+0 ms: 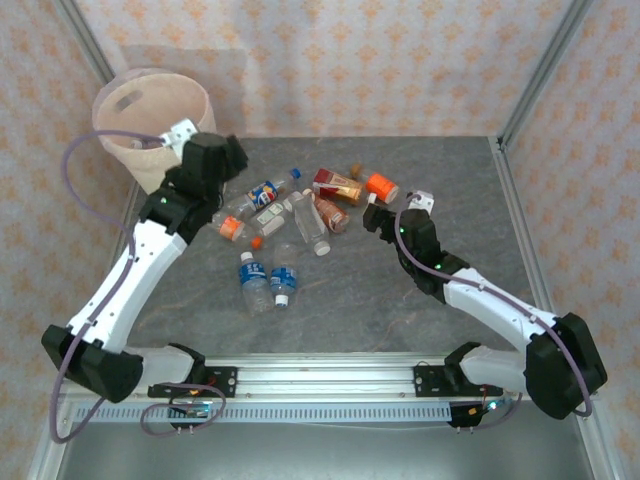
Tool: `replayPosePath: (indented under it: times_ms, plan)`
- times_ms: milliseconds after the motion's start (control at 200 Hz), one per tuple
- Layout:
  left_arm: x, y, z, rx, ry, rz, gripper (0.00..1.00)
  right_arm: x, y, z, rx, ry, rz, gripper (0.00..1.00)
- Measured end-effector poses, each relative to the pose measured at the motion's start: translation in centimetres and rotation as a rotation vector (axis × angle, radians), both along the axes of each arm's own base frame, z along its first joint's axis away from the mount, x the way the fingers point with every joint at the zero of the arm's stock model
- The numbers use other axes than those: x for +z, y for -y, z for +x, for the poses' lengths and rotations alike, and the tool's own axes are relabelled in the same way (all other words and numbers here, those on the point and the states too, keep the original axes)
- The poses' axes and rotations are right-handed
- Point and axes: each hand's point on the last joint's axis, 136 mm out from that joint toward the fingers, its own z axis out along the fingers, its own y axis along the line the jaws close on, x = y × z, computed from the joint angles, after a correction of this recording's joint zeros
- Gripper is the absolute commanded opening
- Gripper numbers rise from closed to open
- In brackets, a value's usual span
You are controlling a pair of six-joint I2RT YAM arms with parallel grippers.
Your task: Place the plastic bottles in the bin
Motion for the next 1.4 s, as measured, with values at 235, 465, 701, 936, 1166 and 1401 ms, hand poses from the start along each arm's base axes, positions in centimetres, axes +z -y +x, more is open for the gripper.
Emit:
replayPosePath:
  times_ms: [235, 465, 701, 936, 1166, 1401]
  plan:
    - [-9.1, 1.0, -6.9, -0.099, -0.298, -0.052, 1.00, -0.4, -0.3, -0.3, 0.028, -0.004, 0.000, 0.99]
    - [-18.0, 2.2, -12.2, -0.135, -0.564, -0.156, 1.00, -0.5, -0.3, -0.3, 0.028, 0.005, 0.005, 0.99]
    - [-23.5, 4.6, -13.4, -0.202, -0.715, -0.234, 1.00, -0.8, -0.5, -0.2, 0.033, -0.002, 0.004, 0.99]
    - [-26.9, 5.9, -12.4, -0.210, -0.785, -0.258, 0.96, -0.8, -0.6, -0.3, 0.038, -0.003, 0.006, 0.99]
    - [-29.2, 5.1, -12.4, -0.185, -0.816, -0.281, 0.89, -1.0, -0.5, -0.3, 0.039, -0.006, 0.004, 0.99]
    - [-30.6, 5.2, -13.0, -0.208, -0.830, -0.289, 0.86, -1.1, -0.7, -0.3, 0.046, -0.010, 0.006, 0.99]
